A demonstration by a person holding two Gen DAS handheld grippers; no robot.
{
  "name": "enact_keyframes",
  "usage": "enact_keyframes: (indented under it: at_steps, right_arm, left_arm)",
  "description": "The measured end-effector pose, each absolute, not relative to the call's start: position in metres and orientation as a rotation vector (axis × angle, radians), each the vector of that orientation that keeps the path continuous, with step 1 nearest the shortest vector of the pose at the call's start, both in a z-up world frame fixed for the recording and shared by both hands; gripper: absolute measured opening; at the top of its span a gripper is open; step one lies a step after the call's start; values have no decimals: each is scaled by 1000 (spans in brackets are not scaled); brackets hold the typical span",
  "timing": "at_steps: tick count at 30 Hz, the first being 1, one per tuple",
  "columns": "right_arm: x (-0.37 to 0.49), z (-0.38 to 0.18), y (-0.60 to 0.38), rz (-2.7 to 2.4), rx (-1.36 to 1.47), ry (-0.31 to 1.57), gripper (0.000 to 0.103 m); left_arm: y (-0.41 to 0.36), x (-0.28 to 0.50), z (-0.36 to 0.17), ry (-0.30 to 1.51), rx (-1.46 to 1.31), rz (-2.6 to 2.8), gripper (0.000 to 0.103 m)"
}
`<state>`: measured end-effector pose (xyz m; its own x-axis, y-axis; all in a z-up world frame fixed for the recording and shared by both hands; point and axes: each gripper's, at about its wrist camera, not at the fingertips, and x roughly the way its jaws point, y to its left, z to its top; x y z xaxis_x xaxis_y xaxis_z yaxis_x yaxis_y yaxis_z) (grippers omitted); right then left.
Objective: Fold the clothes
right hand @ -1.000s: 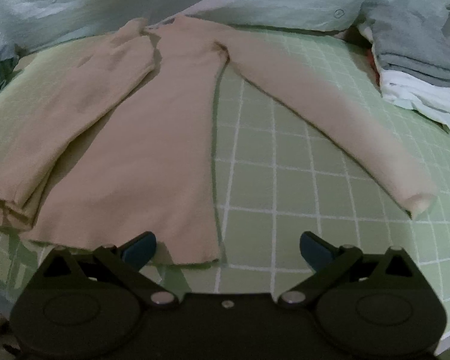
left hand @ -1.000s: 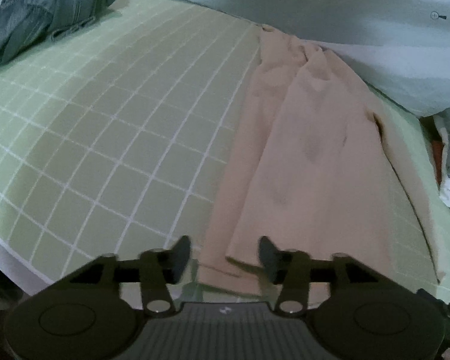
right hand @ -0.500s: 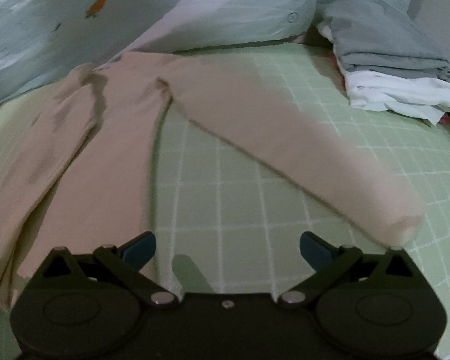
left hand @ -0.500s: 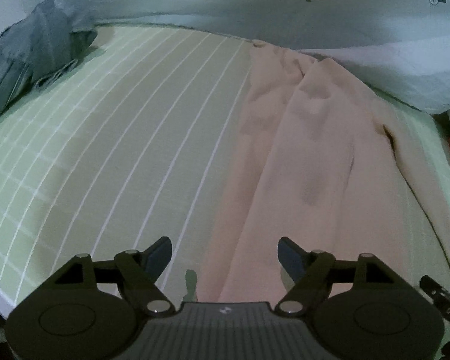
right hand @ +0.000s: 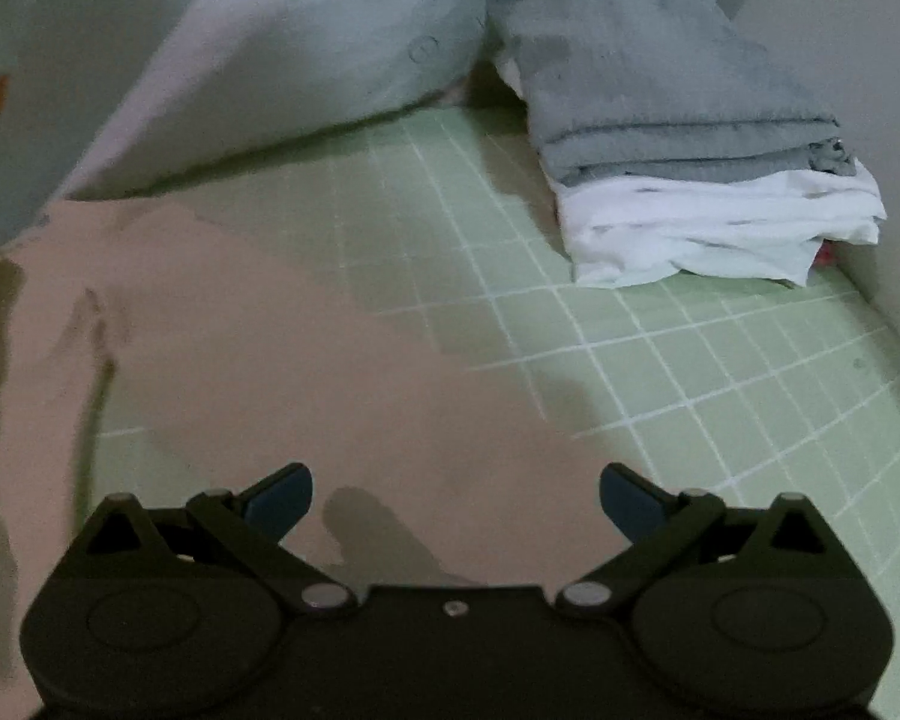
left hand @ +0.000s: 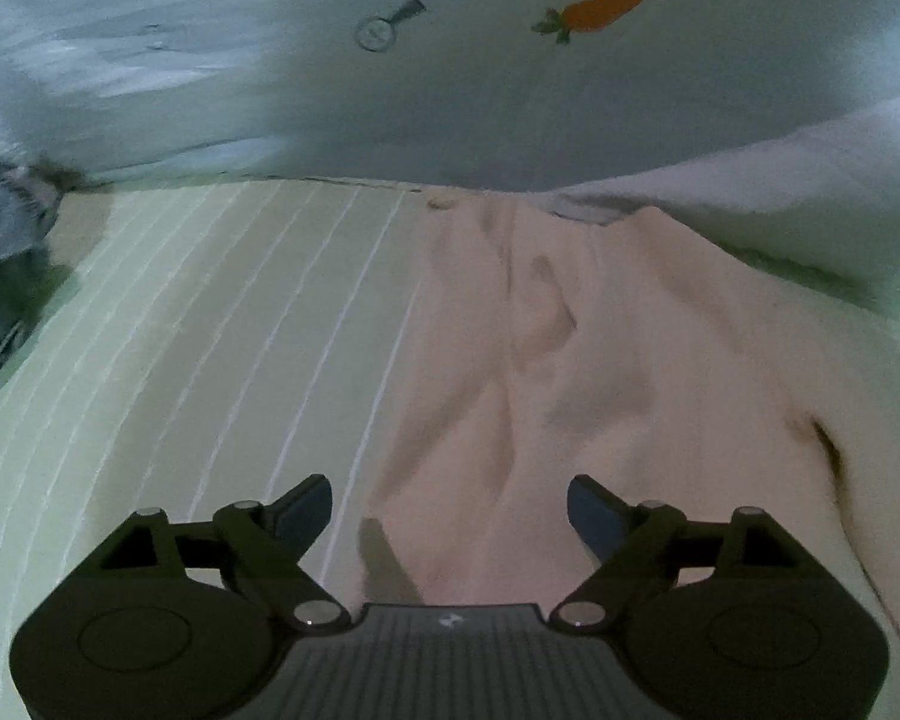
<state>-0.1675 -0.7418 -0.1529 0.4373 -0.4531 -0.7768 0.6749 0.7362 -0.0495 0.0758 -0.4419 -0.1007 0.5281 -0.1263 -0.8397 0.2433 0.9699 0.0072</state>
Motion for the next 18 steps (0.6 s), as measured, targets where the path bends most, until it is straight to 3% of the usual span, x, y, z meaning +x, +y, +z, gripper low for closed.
enact_keyframes:
  at_steps: [9,13,18]
  right_arm:
    - [-171,-166,-758,-750,312,905,103]
    - [-167,-164,-759,-754,306,915,103]
    - [-170,-159,-758,-770,297,913,103]
  left_arm:
    - [-487,132,-126,997,119,-231,87]
    - [-486,139,-134,998,86,-210,97]
    - [-477,136,-128,991,77,-223,96]
